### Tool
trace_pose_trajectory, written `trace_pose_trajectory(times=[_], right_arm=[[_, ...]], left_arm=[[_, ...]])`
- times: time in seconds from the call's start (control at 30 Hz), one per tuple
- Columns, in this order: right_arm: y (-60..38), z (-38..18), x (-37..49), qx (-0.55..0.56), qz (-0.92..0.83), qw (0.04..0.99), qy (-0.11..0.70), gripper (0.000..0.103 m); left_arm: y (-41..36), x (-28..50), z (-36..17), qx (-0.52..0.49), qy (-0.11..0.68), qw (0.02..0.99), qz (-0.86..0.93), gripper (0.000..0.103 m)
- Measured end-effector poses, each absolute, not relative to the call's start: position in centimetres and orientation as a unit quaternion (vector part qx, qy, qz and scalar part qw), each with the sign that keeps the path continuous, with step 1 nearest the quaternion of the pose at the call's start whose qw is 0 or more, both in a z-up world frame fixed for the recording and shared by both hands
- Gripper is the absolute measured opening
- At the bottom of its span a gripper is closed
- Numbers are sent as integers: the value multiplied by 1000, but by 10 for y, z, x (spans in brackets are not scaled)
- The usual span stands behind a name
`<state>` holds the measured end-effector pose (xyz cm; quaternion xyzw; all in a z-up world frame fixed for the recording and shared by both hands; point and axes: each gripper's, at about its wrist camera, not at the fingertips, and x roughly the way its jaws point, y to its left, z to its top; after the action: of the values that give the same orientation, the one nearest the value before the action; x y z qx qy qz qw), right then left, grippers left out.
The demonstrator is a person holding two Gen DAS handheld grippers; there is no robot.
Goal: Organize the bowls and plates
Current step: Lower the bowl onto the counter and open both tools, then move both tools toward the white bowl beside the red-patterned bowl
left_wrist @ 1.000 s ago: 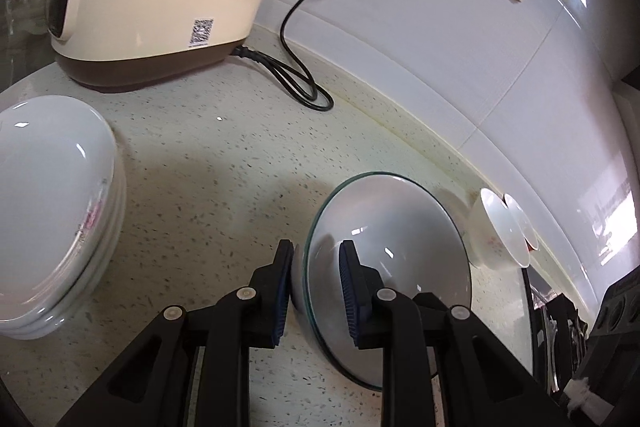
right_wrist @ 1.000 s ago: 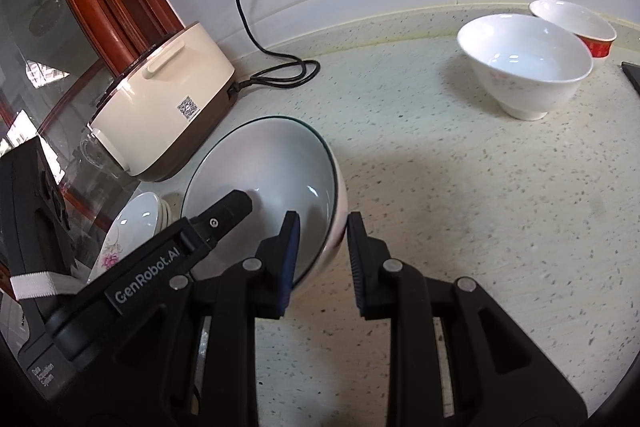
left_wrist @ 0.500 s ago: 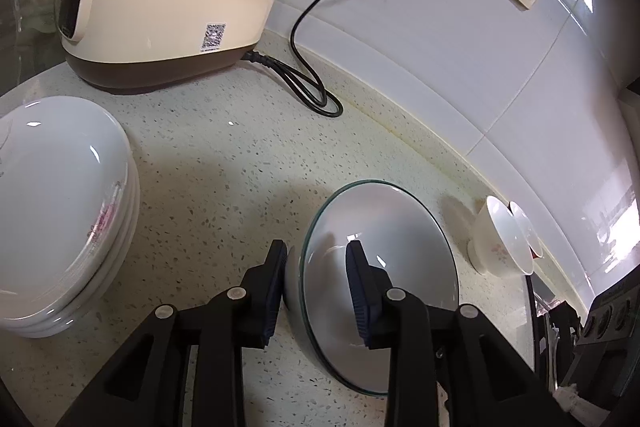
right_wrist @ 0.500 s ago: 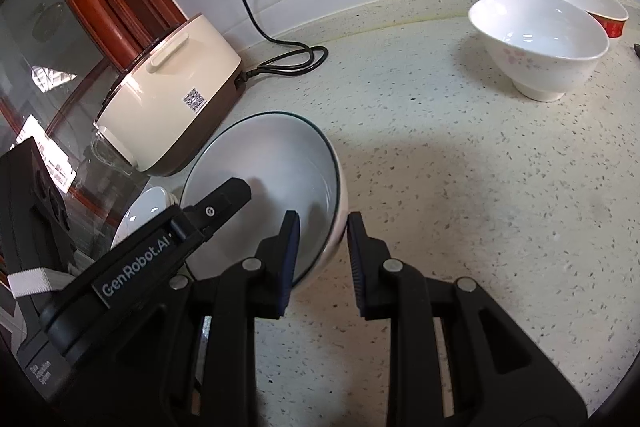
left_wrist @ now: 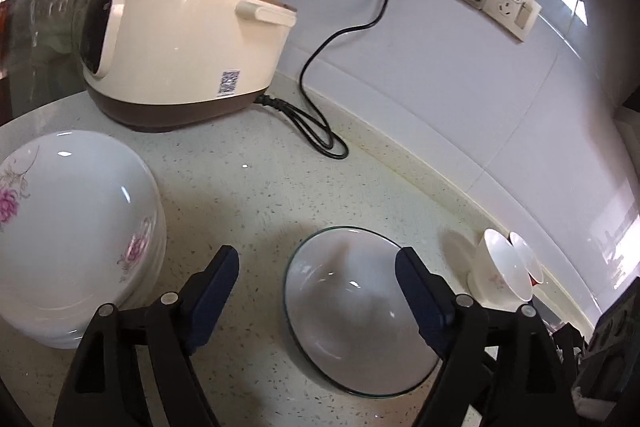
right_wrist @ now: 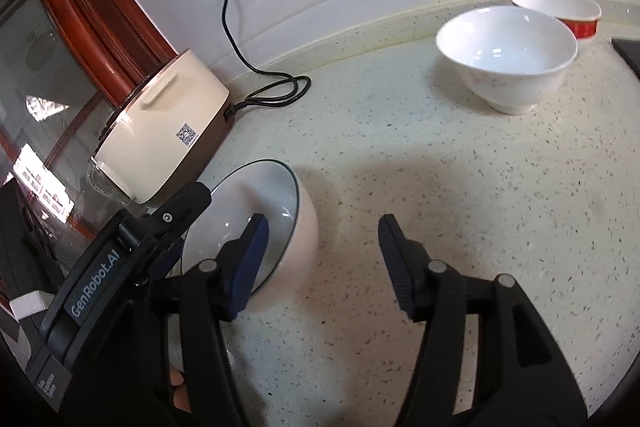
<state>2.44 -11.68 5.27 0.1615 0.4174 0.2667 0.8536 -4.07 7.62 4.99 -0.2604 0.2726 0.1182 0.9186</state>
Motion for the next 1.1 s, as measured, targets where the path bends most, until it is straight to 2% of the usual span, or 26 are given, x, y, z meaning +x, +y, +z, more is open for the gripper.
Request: trace_pose_trajectory(times=[0.13,0.47,0.77,0.93,1.1], right_arm=[[-116,53,25,163,267,852,419,62],[-141,59,25,191,231,867,399,74],[-174,59,24,221,184,875,389,74],[-223,86,-9,208,122,896,372,74],[-328,142,-96,137,57,948,283,75]], left_arm=[[78,-38,49,-266,277,916,115,81],[62,-47,64,-238,240,936,100,83],[40,-58,80,-197,189,960,66,85],[28,-60,83,-177,184,966,41,85],[21,-66,86,-172,181,968,11,85]])
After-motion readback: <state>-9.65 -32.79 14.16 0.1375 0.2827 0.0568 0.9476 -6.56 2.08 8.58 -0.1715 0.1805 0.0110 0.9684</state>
